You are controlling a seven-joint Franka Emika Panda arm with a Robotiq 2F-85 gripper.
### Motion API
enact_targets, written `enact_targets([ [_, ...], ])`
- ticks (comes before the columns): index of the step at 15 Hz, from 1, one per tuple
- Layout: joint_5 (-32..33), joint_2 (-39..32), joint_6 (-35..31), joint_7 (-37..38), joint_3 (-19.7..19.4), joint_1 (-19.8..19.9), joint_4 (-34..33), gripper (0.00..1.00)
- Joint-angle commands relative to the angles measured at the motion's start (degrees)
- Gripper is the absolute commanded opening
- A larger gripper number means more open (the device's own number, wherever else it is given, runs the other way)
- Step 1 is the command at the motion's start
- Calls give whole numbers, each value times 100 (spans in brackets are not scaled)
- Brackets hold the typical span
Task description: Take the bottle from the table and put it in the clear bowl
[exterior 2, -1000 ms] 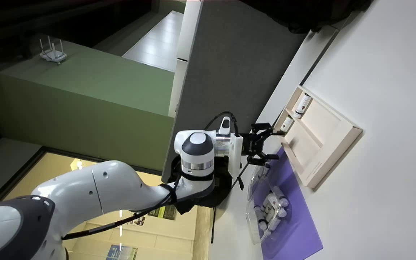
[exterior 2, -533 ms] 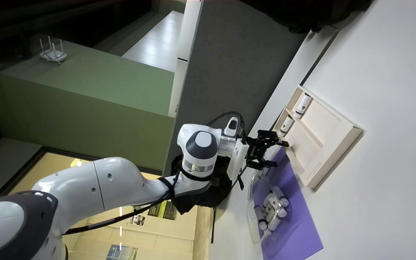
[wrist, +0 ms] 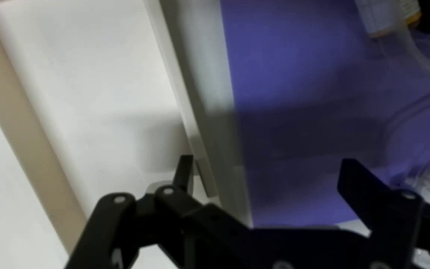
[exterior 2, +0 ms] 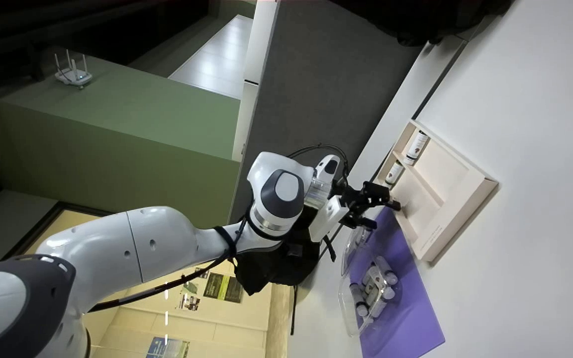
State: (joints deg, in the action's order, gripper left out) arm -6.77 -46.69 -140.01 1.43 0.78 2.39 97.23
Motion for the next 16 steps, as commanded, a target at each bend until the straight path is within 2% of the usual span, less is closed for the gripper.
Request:
enact_targets([
  [1,-473,-44,211,322,111,183,-179,100],
  [6,-951,-111,685,244,187,372,-400,100],
  [8,-768,-63,960,202,63,294,-417,100],
  [11,-273,81,866,292,-225,43,-318,100],
  [14,58,93,985,228,-296,-63,-399,100],
  [15,200,86,1005,156,-312,-110,-422,75],
  [16,289,82,969,151,-311,-144,-432,74],
])
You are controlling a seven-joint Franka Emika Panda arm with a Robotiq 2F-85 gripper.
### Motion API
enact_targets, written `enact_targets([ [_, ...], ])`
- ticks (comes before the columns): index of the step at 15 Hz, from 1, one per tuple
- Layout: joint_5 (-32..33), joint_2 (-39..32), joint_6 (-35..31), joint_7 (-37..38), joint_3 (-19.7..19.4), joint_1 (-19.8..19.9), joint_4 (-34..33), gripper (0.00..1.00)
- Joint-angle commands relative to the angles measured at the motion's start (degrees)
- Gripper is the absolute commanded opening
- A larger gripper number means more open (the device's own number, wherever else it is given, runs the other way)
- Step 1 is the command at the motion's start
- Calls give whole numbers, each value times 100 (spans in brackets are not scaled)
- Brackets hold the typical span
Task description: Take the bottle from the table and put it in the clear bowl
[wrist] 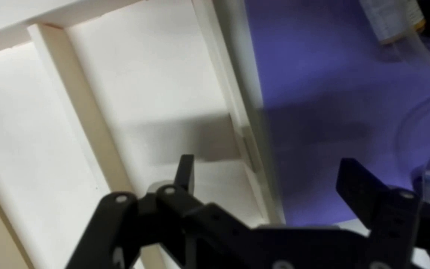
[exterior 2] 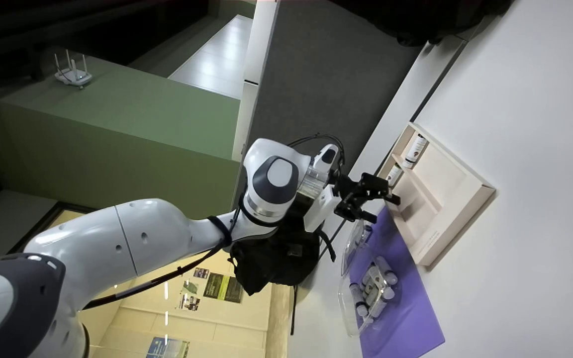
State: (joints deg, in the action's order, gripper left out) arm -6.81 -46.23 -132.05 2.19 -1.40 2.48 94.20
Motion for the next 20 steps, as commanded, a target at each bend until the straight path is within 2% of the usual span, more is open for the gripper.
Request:
enact_targets([
  [1,369,31,177,77,-89,-178,-153,68],
  [11,813,0,190,74,-100,-393,-282,6],
  [12,826,-17,163,67,-93,-402,-285,2],
  [14,831,-79,234,41,-71,-417,-337,0],
  [15,847,-84,249,52,-78,-437,-342,3],
  [20,912,-98,256,39,-67,-485,-368,3],
])
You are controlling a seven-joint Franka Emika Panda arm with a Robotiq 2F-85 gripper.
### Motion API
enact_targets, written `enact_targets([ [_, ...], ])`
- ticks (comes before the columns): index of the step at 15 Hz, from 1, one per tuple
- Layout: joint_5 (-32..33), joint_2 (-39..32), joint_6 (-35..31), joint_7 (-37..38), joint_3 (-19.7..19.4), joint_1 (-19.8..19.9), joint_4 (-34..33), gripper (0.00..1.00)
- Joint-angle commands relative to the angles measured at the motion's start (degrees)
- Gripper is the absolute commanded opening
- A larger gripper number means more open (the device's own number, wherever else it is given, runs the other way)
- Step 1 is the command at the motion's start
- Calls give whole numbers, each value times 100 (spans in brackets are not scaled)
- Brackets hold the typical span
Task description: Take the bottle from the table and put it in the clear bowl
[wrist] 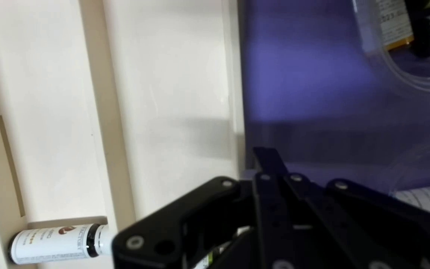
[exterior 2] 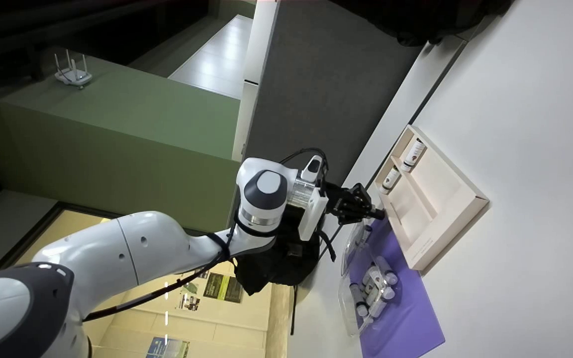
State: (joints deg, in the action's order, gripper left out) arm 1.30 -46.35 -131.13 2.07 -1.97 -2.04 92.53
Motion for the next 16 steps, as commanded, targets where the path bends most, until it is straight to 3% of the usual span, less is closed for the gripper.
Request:
enact_targets([
  [1,91,-109,169,51,-2,-37,-212,3],
  [2,66,-137,175,47,15,-32,-225,3],
  [3,39,-188,186,64,30,-31,-257,38],
  [5,-8,-257,114,92,55,-23,-270,43],
  [14,-432,-392,-287,382,136,101,-356,97],
  [16,-700,-405,-339,509,154,153,-385,100],
])
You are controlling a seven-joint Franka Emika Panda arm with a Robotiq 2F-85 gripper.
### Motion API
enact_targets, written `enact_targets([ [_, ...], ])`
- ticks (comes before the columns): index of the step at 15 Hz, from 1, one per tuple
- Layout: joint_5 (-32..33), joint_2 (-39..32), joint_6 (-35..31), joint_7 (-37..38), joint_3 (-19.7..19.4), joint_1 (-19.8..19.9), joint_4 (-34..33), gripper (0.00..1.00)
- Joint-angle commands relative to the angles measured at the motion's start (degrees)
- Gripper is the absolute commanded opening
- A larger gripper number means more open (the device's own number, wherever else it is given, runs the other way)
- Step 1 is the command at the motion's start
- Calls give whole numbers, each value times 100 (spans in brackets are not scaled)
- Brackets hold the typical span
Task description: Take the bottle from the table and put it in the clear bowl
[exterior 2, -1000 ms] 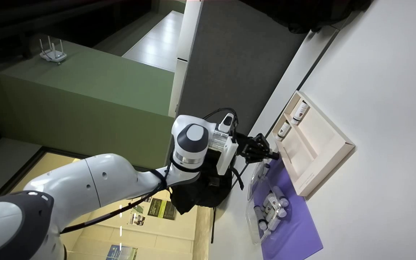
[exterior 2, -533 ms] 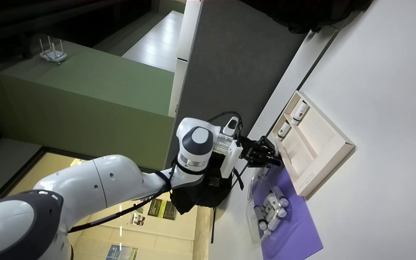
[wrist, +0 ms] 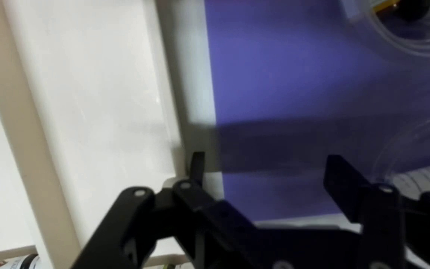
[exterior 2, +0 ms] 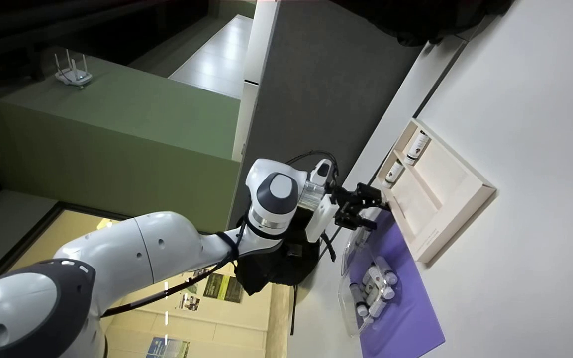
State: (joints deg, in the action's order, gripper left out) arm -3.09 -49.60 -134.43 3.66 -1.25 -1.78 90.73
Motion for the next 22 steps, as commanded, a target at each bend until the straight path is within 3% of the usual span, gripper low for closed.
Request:
enact_targets([
  [1,-400,-95,36,346,112,176,-230,100],
  [7,-1030,-255,368,257,289,471,-455,100],
  [12,-1404,-515,1155,98,510,761,-857,100],
  [22,-1868,-775,1703,96,621,943,-1401,100],
])
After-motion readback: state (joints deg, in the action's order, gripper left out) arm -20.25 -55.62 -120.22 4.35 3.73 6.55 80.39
